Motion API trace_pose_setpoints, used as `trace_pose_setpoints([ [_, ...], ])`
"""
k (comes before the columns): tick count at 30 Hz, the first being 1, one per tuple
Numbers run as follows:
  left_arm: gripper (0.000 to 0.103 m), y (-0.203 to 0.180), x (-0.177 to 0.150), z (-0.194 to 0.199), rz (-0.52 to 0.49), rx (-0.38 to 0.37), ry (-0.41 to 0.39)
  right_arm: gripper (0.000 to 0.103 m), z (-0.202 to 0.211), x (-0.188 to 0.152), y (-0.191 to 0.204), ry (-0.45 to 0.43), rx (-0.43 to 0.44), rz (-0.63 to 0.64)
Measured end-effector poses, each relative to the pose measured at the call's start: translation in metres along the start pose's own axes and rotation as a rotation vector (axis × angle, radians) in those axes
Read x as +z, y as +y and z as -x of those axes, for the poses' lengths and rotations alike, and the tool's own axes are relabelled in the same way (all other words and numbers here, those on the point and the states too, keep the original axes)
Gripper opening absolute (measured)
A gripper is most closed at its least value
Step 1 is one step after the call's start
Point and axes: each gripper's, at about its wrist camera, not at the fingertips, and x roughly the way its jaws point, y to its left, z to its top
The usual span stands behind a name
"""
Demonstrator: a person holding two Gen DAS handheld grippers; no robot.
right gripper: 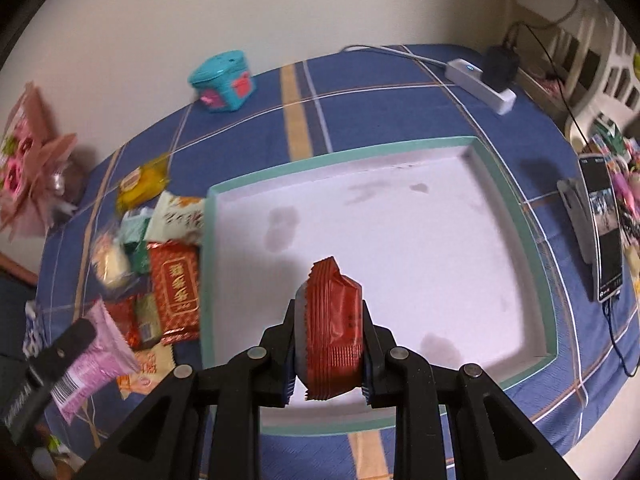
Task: Organize snacks
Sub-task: 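Carry pink bar with left tool while right tool carries red pack over white tray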
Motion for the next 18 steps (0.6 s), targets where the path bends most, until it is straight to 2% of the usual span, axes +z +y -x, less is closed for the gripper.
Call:
trace_pose_setpoints([
  [9, 0.065, -0.065, 0.008, -0.046, -0.128, -0.036, 0.054, 0.026, -0.014, 0.014, -0.007, -0.007, -0.009, -0.009],
  [18, 0.065, -0.09, 0.027, -0.084, -0.168, -0.07, 0.054, 0.026, -0.033, 0.043, -0.016, -0.02, -0.016, -0.014],
])
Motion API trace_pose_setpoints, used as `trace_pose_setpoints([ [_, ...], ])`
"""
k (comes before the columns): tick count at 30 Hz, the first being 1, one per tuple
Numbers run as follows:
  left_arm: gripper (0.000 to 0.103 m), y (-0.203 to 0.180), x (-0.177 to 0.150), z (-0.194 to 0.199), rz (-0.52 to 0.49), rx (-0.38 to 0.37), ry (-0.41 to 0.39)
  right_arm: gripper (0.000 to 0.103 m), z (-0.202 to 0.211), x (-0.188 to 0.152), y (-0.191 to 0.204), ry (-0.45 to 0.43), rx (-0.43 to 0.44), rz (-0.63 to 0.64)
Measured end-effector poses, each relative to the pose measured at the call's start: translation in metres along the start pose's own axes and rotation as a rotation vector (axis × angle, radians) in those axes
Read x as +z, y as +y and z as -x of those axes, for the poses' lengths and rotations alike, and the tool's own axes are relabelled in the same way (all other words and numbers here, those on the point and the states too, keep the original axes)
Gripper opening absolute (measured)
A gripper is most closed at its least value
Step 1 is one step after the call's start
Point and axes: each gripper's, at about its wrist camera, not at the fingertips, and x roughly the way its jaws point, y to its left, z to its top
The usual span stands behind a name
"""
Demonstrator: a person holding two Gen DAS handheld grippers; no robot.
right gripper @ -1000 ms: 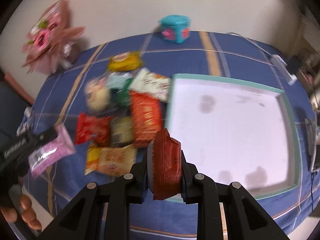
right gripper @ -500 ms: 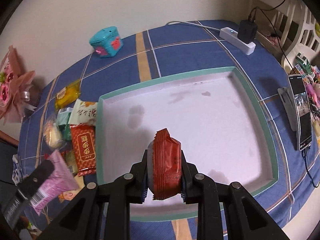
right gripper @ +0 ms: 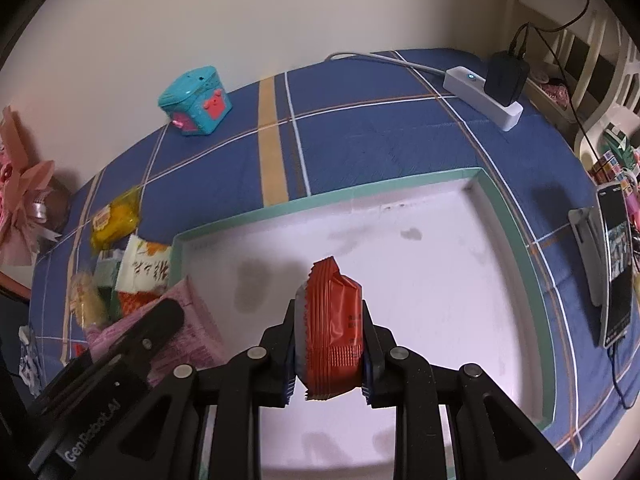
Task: Organize snacks
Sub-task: 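Carry pink bar with left tool while right tool carries red pack over white tray, then open left tool to drop pink bar while right tool releases red pack into tray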
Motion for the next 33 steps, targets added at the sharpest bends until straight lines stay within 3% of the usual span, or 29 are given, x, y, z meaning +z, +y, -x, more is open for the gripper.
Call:
trace_pose_setpoints([
  [14, 0.066, -0.018, 0.019, -0.033, -0.012, -0.053, 0.005, 0.027, -0.018, 0.021, -0.012, -0.008, -0.03, -0.038],
  [18, 0.074, -0.022, 0.02, -0.031, -0.03, -0.037, 0.001, 0.028, -0.019, 0.023, -0.016, -0.004, -0.066, -0.043],
  [23, 0.078, -0.024, 0.02, -0.023, -0.036, -0.027, 0.003, 0.033, -0.019, 0.023, -0.022, 0.026, -0.079, -0.065],
  [26, 0.084, -0.025, 0.022, -0.018, -0.049, 0.02, 0.002, 0.048, -0.022, 0.023, -0.024, 0.048, -0.103, -0.06],
  [27, 0.086, -0.024, 0.022, -0.017, -0.049, 0.04, 0.001, 0.064, -0.023, 0.022, -0.026, 0.055, -0.111, -0.062],
  [28, 0.087, -0.023, 0.023, -0.016, -0.048, 0.055, -0.001, 0.07, -0.025, 0.022, -0.027, 0.062, -0.126, -0.065],
  [33, 0.087, -0.013, 0.024, -0.017, -0.025, 0.106, 0.01, 0.075, -0.028, 0.021, -0.031, 0.075, -0.144, -0.058],
])
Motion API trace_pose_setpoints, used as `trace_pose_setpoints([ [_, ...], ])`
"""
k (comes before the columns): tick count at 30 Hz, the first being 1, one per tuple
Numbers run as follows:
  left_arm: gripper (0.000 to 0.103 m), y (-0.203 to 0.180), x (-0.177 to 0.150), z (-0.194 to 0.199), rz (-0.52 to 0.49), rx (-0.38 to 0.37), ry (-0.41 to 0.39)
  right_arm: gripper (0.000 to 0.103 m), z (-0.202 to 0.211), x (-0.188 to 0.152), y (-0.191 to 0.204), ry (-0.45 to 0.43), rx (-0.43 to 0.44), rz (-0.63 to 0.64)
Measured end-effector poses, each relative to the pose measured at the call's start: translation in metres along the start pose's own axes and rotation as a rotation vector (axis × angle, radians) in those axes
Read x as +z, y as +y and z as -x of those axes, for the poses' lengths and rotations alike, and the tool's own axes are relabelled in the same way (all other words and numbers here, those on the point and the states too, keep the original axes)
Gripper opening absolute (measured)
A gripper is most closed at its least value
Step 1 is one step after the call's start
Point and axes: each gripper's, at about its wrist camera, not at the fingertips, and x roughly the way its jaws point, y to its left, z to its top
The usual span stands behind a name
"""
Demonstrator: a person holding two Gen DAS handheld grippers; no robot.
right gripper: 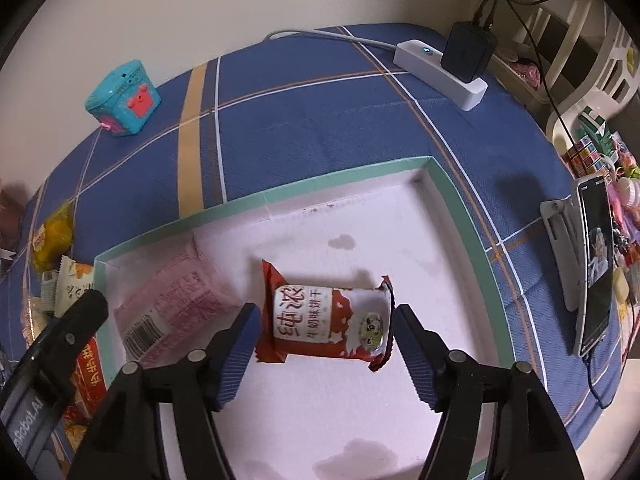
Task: Organize snacks
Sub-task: 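Open left tool to drop pink bar while right tool releases red pack into tray, then withdraw both tools from the tray back toward the snack pile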
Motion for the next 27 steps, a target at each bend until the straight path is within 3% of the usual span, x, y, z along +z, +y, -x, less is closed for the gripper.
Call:
trace_pose_setpoints([
  [4, 0.09, 0.008, 0.0, -0.007, 0.017, 0.051, 0.026, 0.095, 0.0, -0.001, 0.003, 0.0, 0.009, 0.018],
  [7, 0.098, 0.016, 0.0, -0.01, 0.047, 0.074, 0.029, 0.103, -0.001, -0.002, 0.005, -0.003, -0.006, 0.031],
  [10, 0.103, 0.026, 0.0, -0.009, 0.073, 0.118, 0.019, 0.103, -0.002, -0.002, 0.005, -0.004, 0.006, 0.027],
  [16, 0.103, 0.032, -0.001, -0.007, 0.063, 0.167, -0.008, 0.103, 0.002, -0.003, 0.009, -0.023, -0.001, 0.038],
  [27, 0.103, 0.044, -0.011, 0.008, 0.047, 0.177, 0.001, 0.103, 0.01, -0.015, 0.019, -0.023, -0.009, 0.064],
])
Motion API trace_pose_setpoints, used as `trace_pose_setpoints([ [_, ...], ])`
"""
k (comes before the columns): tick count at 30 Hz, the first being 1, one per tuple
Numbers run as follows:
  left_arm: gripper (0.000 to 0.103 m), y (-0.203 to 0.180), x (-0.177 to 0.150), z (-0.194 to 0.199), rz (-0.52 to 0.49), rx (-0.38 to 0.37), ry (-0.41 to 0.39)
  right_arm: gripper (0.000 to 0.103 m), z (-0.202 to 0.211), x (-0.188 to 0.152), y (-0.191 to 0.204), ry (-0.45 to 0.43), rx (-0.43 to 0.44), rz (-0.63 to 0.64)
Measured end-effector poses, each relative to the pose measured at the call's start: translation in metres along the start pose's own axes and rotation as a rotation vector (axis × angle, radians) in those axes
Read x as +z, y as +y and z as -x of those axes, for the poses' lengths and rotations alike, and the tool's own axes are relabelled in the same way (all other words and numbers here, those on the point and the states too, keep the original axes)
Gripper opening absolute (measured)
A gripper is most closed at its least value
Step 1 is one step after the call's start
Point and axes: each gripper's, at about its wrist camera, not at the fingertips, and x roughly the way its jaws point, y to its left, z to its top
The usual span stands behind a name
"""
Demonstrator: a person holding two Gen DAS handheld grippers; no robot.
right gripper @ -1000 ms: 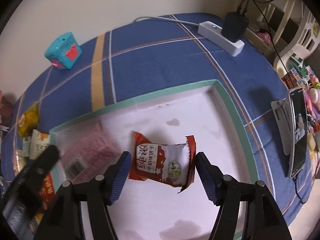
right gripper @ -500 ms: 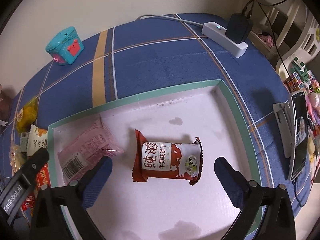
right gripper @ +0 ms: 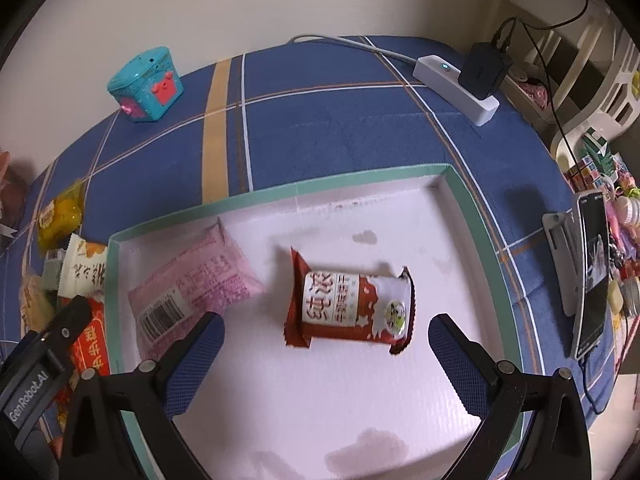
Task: Organize snacks
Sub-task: 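Withdraw both tools from the tray back toward the snack pile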
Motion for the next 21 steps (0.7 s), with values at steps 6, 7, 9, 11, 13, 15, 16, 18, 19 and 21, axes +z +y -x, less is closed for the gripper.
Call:
trace_pose_setpoints([
  [6, 0.103, 0.018, -0.013, 0.012, 0.008, 0.012, 0.005, 0.103, 0.009, -0.011, 0.007, 0.005, 0.016, 0.02],
  [7, 0.103, 0.024, -0.015, 0.014, 0.017, 0.011, 0.006, 0.103, 0.012, -0.013, 0.009, 0.002, 0.015, 0.028],
  [9, 0.103, 0.035, -0.02, 0.02, 0.037, 0.014, 0.009, 0.103, 0.018, -0.016, 0.014, -0.004, 0.018, 0.043],
  [11, 0.103, 0.046, -0.023, 0.025, 0.049, 0.021, 0.003, 0.103, 0.022, -0.021, 0.02, -0.006, 0.016, 0.058],
  [13, 0.103, 0.059, -0.026, 0.03, 0.063, 0.05, -0.002, 0.103, 0.028, -0.026, 0.027, -0.002, 0.013, 0.078],
  [15, 0.103, 0.071, -0.03, 0.032, 0.077, 0.08, 0.001, 0.103, 0.031, -0.031, 0.036, 0.003, 0.011, 0.099],
  [16, 0.103, 0.078, -0.033, 0.033, 0.087, 0.093, 0.006, 0.103, 0.033, -0.033, 0.041, 0.004, 0.011, 0.113],
  [18, 0.103, 0.092, -0.038, 0.033, 0.111, 0.107, 0.02, 0.103, 0.037, -0.036, 0.05, 0.001, 0.018, 0.134],
  [19, 0.103, 0.1, -0.04, 0.033, 0.128, 0.111, 0.028, 0.103, 0.04, -0.039, 0.057, -0.003, 0.026, 0.146],
  [21, 0.103, 0.117, -0.044, 0.032, 0.17, 0.119, 0.043, 0.103, 0.044, -0.042, 0.067, -0.007, 0.039, 0.161],
])
